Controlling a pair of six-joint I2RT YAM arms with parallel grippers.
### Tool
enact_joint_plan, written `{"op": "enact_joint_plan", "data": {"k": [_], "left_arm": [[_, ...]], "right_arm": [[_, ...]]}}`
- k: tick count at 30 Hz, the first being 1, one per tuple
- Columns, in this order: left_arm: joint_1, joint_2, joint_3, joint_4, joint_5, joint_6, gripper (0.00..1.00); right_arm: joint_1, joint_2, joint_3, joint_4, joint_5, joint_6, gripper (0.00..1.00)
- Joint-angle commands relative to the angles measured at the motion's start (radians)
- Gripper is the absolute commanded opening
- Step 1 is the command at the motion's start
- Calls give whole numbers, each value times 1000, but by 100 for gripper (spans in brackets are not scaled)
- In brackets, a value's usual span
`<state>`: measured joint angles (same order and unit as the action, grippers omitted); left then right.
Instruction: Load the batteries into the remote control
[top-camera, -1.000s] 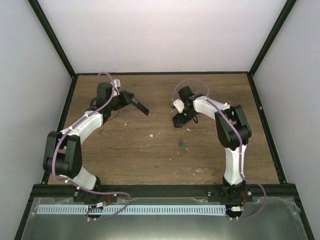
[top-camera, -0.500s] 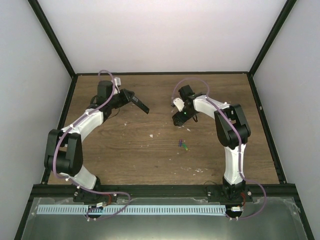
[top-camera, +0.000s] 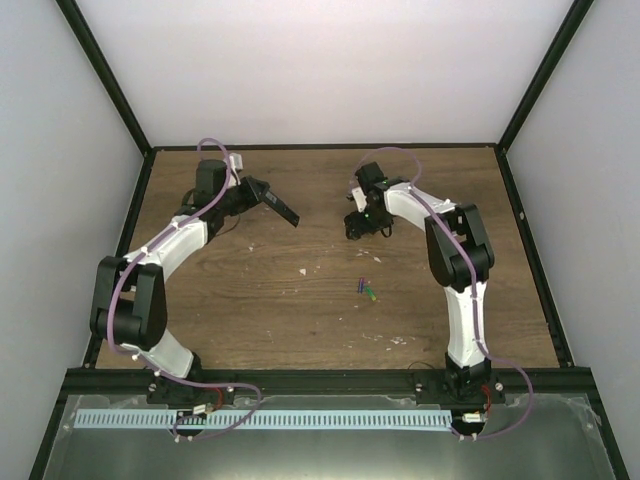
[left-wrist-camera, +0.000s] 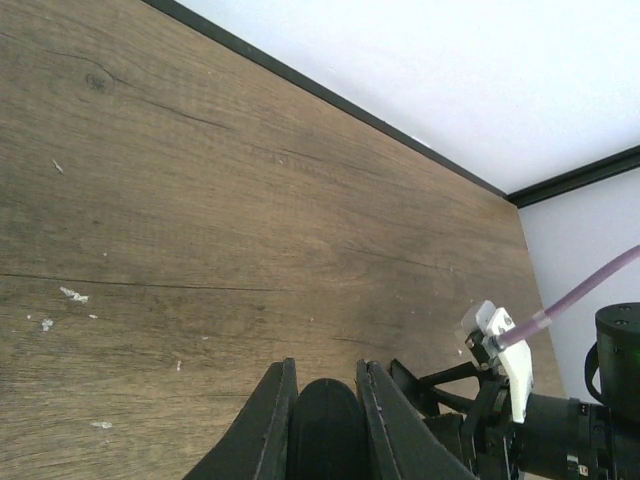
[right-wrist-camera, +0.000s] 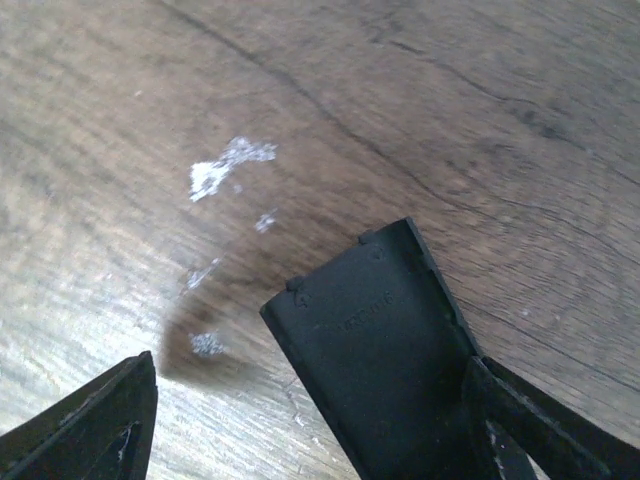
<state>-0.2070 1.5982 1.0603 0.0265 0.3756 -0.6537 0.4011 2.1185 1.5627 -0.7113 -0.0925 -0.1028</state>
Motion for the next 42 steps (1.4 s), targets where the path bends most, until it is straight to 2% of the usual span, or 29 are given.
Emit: {"op": "enact_joint_plan", "data": {"k": [1, 9, 16, 31, 42], "left_arm": [[5, 9, 34, 7, 9, 3, 0], [3, -8, 24, 1, 5, 7, 0], [5, -18, 20, -5, -5, 15, 0], [6, -8, 16, 13, -10, 5, 0], [5, 1, 18, 22, -11, -4, 0]], "right_arm": [[-16, 80, 15, -95, 48, 212, 75], [-22, 96, 111, -109, 49, 300, 75], [-17, 23, 136, -93, 36, 237, 76], [-4, -15, 162, -62, 57, 115, 77], [-5, 50, 186, -90, 96, 139, 79]]}}
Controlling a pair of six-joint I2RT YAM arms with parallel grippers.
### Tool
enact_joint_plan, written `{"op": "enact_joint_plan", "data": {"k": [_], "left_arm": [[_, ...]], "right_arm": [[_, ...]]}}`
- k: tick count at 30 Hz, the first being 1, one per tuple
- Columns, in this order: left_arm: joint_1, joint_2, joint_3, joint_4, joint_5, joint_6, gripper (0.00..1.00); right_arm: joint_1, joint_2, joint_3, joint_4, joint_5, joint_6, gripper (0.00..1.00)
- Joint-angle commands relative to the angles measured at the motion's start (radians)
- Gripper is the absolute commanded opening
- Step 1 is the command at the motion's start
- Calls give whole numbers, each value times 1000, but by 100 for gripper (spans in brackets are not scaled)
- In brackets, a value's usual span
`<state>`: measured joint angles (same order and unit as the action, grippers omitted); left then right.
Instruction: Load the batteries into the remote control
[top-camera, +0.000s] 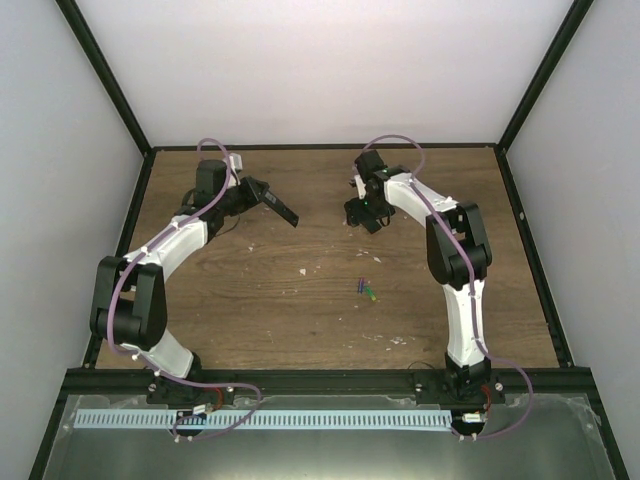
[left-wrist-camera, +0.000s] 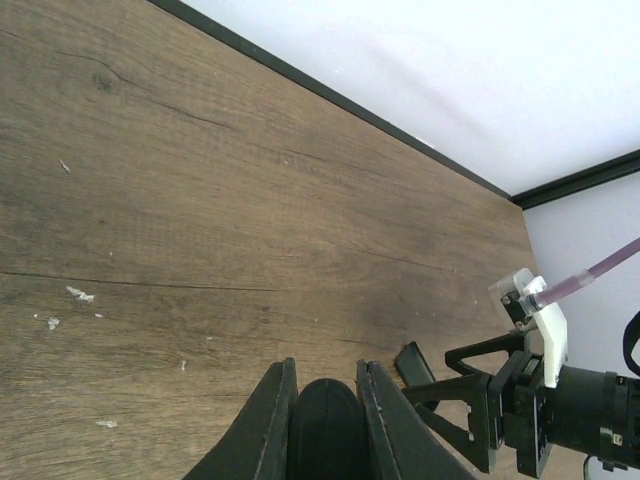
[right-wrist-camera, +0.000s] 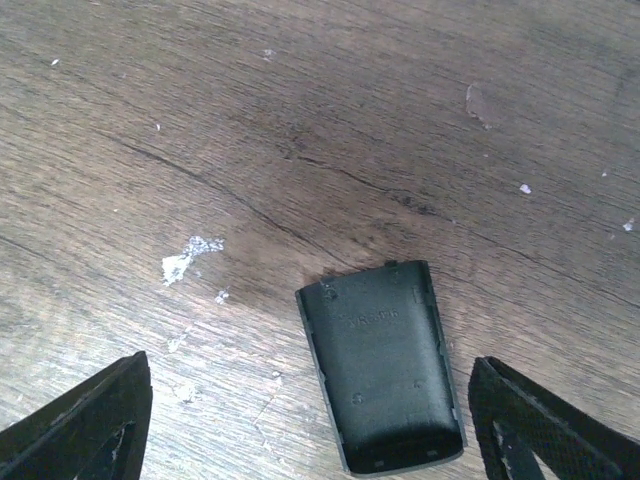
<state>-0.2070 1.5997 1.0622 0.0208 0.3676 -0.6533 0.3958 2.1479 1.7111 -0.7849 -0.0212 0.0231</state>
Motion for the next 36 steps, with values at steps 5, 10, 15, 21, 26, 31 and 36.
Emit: {"op": "enact_joint_plan", "data": {"k": [5, 10, 15, 21, 26, 31, 36], "left_arm": [[5, 3, 18, 26, -3, -6, 0], [5, 10, 27, 21, -4, -6, 0], [5, 17, 35, 18, -3, -4, 0], [5, 20, 38, 13, -3, -3, 0], [5, 21, 42, 11, -5, -3, 0], [5, 25, 45, 8, -4, -2, 0], [5, 29, 53, 5, -3, -1, 0]], "right_arm": [[2, 41, 34, -5, -2, 24, 79], [2, 49, 27, -3, -14, 26, 80], [2, 57, 23, -1, -5, 23, 80], [0, 65, 14, 3, -2, 17, 80], [0, 69, 7, 7, -8, 18, 80], [-2, 78, 3, 10, -11, 17, 80], [-5, 89, -5, 13, -22, 12, 79]]}}
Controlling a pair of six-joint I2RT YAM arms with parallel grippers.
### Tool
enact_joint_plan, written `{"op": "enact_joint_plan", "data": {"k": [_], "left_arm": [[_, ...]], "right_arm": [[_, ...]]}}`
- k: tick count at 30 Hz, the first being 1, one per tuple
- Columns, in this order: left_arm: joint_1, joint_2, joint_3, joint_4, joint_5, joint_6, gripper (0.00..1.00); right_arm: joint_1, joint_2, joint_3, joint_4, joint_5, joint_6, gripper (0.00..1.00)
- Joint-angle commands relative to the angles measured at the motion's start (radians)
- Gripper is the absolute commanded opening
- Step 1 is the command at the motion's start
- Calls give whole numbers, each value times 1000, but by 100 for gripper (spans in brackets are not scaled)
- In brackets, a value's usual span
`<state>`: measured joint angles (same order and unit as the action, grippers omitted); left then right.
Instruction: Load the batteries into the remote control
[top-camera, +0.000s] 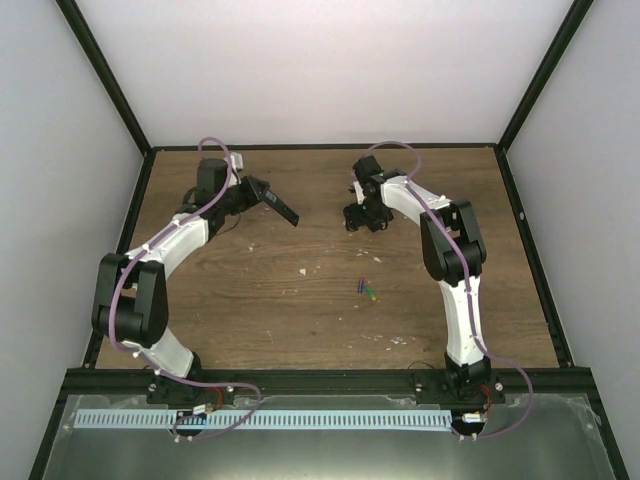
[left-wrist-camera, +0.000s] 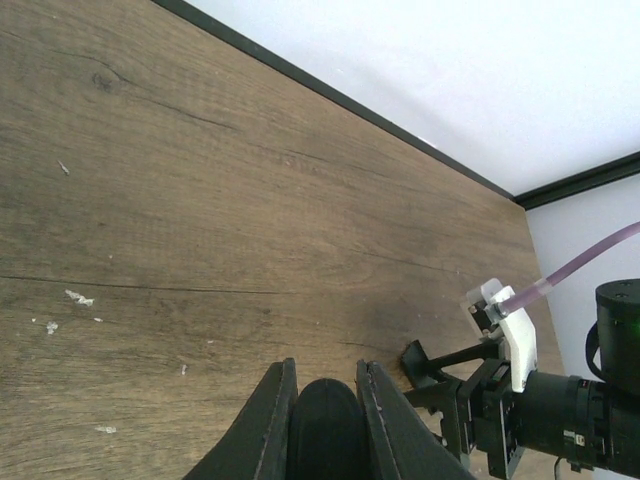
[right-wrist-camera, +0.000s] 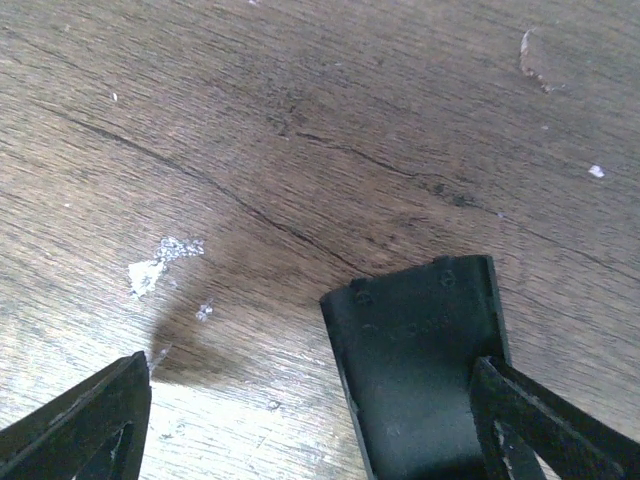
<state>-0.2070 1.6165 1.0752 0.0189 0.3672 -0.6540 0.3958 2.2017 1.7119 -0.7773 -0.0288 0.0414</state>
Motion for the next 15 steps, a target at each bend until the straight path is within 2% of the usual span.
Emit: {"op": "enact_joint_plan", "data": {"k": [1, 15], "left_arm": [[5, 13, 42, 6, -3, 0, 0], [5, 31, 63, -2, 5, 7, 0]], "right_arm": [[-6, 39, -7, 6, -14, -6, 79], [-17, -6, 6, 15, -6, -18, 80]]}}
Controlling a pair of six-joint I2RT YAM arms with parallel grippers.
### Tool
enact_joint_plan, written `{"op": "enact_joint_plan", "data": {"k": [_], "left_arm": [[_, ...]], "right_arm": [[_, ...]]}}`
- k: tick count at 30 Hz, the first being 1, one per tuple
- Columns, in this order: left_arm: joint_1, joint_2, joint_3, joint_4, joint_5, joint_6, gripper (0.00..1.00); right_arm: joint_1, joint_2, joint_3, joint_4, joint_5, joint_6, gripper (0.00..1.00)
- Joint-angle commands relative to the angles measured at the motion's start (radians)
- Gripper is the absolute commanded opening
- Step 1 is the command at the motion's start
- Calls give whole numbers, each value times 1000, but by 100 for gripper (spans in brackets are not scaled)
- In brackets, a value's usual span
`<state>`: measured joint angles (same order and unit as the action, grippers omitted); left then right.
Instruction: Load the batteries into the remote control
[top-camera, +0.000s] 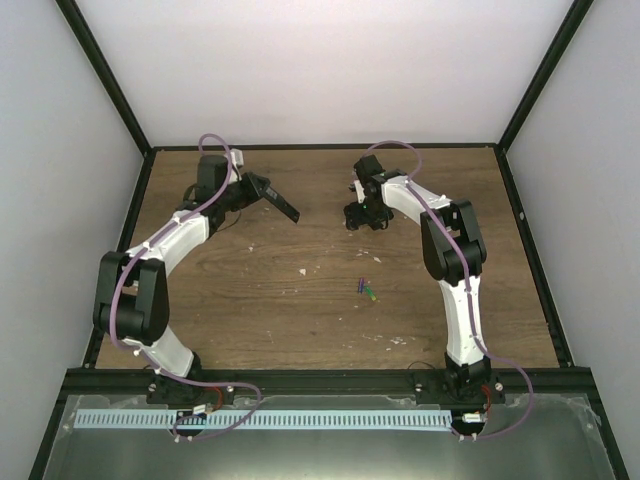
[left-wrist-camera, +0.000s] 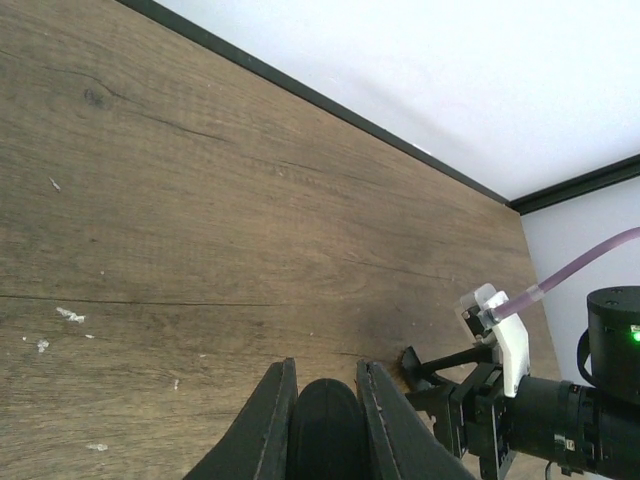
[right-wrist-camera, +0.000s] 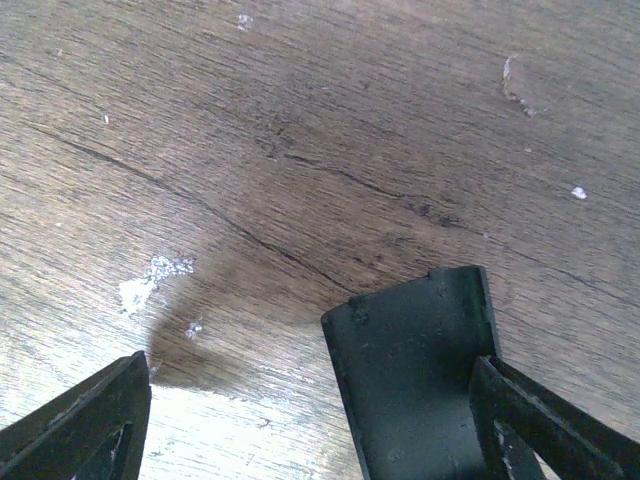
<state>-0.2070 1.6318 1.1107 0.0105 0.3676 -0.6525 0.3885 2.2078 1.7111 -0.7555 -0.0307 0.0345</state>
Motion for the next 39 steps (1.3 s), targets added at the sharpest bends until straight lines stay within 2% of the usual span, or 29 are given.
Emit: {"op": "enact_joint_plan", "data": {"k": [1, 18, 23, 39], "left_arm": [[4, 16, 28, 7, 5, 4, 0], [5, 17, 20, 9, 6, 6, 0], [5, 15, 17, 9, 6, 6, 0], [5, 20, 19, 9, 6, 0, 0]], "right_arm": [[-10, -11, 8, -9, 1, -10, 80], [-4, -74, 10, 16, -22, -29, 80], [-4, -50, 18, -10, 22, -22, 80], [-11, -8, 9, -18, 28, -19, 80]]}}
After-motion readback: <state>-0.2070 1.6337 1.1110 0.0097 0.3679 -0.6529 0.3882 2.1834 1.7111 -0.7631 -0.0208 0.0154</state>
